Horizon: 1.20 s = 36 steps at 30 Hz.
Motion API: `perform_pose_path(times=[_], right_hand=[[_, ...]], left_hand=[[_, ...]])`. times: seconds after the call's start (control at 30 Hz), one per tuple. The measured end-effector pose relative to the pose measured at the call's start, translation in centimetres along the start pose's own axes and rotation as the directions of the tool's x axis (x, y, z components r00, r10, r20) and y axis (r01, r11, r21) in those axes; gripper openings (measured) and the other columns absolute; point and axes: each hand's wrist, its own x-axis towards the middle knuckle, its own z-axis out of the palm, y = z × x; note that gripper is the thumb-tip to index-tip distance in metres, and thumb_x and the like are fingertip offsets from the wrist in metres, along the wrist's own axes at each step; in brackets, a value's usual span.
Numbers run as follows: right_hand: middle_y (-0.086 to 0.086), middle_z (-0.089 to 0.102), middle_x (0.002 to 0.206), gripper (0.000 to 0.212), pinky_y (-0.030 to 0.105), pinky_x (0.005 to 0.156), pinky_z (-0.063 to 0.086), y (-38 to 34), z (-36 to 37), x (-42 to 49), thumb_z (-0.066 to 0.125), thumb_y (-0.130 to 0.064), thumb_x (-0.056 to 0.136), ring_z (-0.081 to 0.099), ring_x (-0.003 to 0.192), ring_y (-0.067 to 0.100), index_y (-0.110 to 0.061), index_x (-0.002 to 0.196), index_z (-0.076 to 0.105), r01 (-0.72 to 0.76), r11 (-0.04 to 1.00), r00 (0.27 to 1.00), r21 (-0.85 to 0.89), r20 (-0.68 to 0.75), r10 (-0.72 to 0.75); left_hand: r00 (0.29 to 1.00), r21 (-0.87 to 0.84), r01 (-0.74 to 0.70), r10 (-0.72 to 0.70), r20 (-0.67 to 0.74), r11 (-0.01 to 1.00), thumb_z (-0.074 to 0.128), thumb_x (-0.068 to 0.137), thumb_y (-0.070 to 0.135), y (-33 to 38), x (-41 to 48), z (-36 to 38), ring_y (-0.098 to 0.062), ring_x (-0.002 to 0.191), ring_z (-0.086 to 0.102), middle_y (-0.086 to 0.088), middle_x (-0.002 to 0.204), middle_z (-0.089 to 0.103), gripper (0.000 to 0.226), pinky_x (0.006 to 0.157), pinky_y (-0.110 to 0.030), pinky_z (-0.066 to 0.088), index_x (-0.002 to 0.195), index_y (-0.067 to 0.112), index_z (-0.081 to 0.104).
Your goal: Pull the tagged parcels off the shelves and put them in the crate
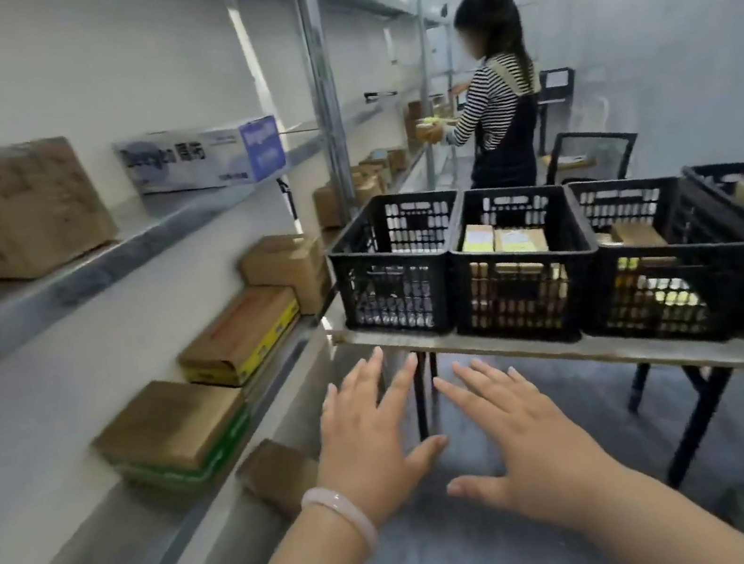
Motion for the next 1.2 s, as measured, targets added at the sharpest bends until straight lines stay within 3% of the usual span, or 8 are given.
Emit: perform_pose_path(times=[0.17, 0.33, 0.53, 0.8, 1.0, 1.13, 1.2], right_hand=[[-0.022, -0.017, 0.157, 0.090, 0.026, 0.114, -0.018, -5.8, 2.9, 8.9, 0.037, -0.082, 0.076, -0.024, 0.142, -0.002, -0.053, 0.142, -0.016, 0.163, 0.985, 0.986, 0.061, -0.028, -0.162], [-0.017, -0.013, 0.160, 0.088, 0.026, 0.117, -0.011, -11.2, 6.5, 14.7, 0.049, -0.068, 0.086, -0.017, 0.145, 0.002, -0.043, 0.152, -0.003, 0.286, 0.947, 0.954, 0.145, 0.054, -0.296], [-0.013, 0.001, 0.162, 0.082, 0.030, 0.118, 0.005, -15.3, 11.0, 20.0, 0.057, -0.055, 0.089, -0.001, 0.148, 0.009, -0.039, 0.153, 0.008, 0.246, 0.928, 0.949, 0.281, 0.123, -0.289], [-0.008, 0.012, 0.161, 0.077, 0.027, 0.117, 0.010, -16.3, 13.8, 27.7, 0.059, -0.053, 0.089, 0.008, 0.148, 0.012, -0.036, 0.153, 0.019, 0.315, 0.893, 0.921, 0.321, 0.123, -0.369], [-0.009, 0.020, 0.159, 0.072, 0.031, 0.115, 0.022, -14.4, 15.5, 34.9, 0.062, -0.046, 0.089, 0.017, 0.145, 0.011, -0.035, 0.151, 0.026, 0.209, 0.830, 0.893, 0.517, 0.246, -0.378], [-0.002, 0.033, 0.154, 0.073, 0.038, 0.116, 0.028, -14.4, 17.3, 38.8, 0.065, -0.038, 0.090, 0.030, 0.141, 0.015, -0.026, 0.151, 0.028, 0.121, 0.764, 0.868, 0.634, 0.306, -0.391], [-0.002, 0.035, 0.153, 0.073, 0.034, 0.115, 0.027, -14.6, 18.4, 40.2, 0.066, -0.036, 0.090, 0.033, 0.140, 0.015, -0.025, 0.151, 0.029, 0.064, 0.734, 0.833, 0.677, 0.368, -0.412]], left_hand=[[0.985, 0.080, 0.171, -0.167, -0.052, 0.982, 0.044, 0.084, 0.073, -9.1, -0.9, -2.1, -0.017, 0.151, -0.002, 0.003, 0.165, -0.003, 0.087, 0.122, -0.046, 0.003, 0.152, 0.048, -0.005], [0.924, 0.122, 0.382, -0.377, -0.062, 0.916, 0.039, 0.084, 0.074, -16.2, -4.5, -2.9, -0.019, 0.150, 0.004, 0.002, 0.165, 0.000, 0.083, 0.121, -0.044, 0.009, 0.152, 0.048, -0.001], [0.844, 0.081, 0.536, -0.532, -0.064, 0.840, 0.039, 0.089, 0.068, -19.5, -6.7, -2.2, -0.019, 0.150, 0.006, 0.005, 0.165, 0.002, 0.074, 0.121, -0.040, 0.010, 0.152, 0.048, 0.005], [0.687, 0.072, 0.727, -0.724, -0.060, 0.683, 0.043, 0.091, 0.065, -23.9, -5.1, -1.4, -0.022, 0.150, 0.009, 0.004, 0.165, 0.002, 0.073, 0.119, -0.041, 0.017, 0.152, 0.048, 0.007], [0.518, -0.081, 0.853, -0.855, 0.002, 0.516, 0.047, 0.088, 0.067, -25.2, -2.2, 1.6, -0.024, 0.150, 0.008, 0.008, 0.164, 0.001, 0.074, 0.119, -0.044, 0.017, 0.150, 0.053, 0.008], [0.332, -0.326, 0.893, -0.943, 0.008, 0.311, 0.053, 0.089, 0.062, -27.0, -0.3, 3.0, -0.022, 0.151, 0.005, 0.007, 0.164, 0.002, 0.077, 0.119, -0.039, 0.016, 0.151, 0.049, 0.010], [0.247, -0.383, 0.898, -0.968, 0.034, 0.216, 0.054, 0.089, 0.061, -27.7, 0.4, 3.8, -0.022, 0.151, 0.003, 0.007, 0.164, -0.002, 0.079, 0.119, -0.038, 0.016, 0.152, 0.048, 0.009]])
